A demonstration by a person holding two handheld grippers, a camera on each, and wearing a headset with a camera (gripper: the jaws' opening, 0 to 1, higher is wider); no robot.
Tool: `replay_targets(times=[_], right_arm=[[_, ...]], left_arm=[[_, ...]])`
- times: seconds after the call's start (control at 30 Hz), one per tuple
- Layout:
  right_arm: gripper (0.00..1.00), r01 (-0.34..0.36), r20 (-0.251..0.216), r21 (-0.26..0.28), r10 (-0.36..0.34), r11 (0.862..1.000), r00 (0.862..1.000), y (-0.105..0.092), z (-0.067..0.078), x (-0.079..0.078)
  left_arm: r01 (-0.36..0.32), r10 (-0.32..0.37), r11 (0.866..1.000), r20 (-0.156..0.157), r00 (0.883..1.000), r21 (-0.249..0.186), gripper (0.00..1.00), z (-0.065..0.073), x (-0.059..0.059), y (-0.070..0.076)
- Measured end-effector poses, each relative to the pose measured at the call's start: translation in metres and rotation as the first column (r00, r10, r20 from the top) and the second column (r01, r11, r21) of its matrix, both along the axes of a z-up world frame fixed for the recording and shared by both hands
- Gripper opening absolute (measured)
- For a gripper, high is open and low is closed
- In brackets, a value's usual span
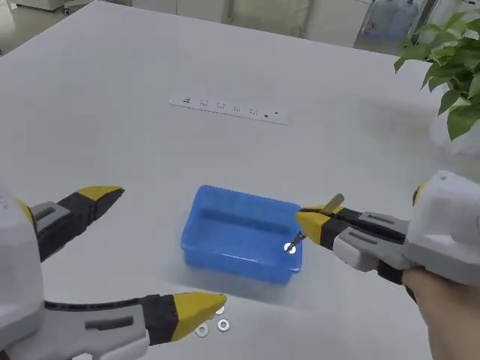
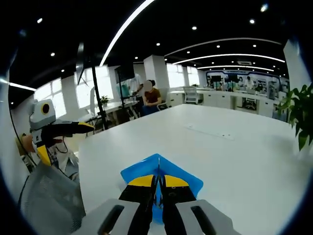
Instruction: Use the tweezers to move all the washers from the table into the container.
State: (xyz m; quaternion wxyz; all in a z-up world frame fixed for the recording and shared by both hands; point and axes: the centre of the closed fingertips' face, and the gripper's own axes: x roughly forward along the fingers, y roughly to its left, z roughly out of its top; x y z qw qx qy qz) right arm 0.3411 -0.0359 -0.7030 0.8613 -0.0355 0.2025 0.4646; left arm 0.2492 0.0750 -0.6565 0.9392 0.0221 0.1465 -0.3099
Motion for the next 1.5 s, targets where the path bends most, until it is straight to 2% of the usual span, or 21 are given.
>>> replay_targets(times=[0.07,0.27,0.37,0.57,0.8,1.07,1.5], right_arm=[[0.01,-0.017,0.014,-0.011,0.017,1.000,1.000,0.003,-0.002,0.004],[0.01,-0.030,0.014,-0.042,0.031,0.999,0.999,0.010,-0.016,0.022],[0.01,-0.040,-0.007,-0.055,0.040,0.998,0.999,0.013,-0.026,0.029],[0.01,-0.056,-0.038,-0.084,0.053,0.995,0.998,0.014,-0.043,0.033],[0.01,-0.043,-0.081,-0.069,0.038,0.997,0.996,0.010,-0.054,0.033],[0.02,-0.047,-0.070,-0.092,0.040,0.995,0.997,0.008,-0.059,0.034],[0.02,-0.043,-0.069,-0.057,0.039,0.997,0.997,0.009,-0.055,0.034]], left_arm=[[-0.002,0.002,1.000,0.001,1.000,0.012,0.97,0.000,0.000,0.002],[-0.010,0.010,1.000,-0.004,1.000,0.021,0.95,-0.001,-0.001,0.007],[-0.015,0.015,0.999,-0.006,1.000,0.028,0.95,-0.002,-0.002,0.009],[-0.030,0.031,0.999,-0.010,0.999,0.033,0.94,-0.004,-0.002,0.013],[-0.045,0.046,0.999,-0.020,0.999,0.030,0.93,-0.006,-0.003,0.016],[-0.054,0.055,0.998,-0.025,0.998,0.026,0.93,-0.007,-0.003,0.016],[-0.054,0.055,0.998,-0.023,0.998,0.036,0.93,-0.006,-0.003,0.018]])
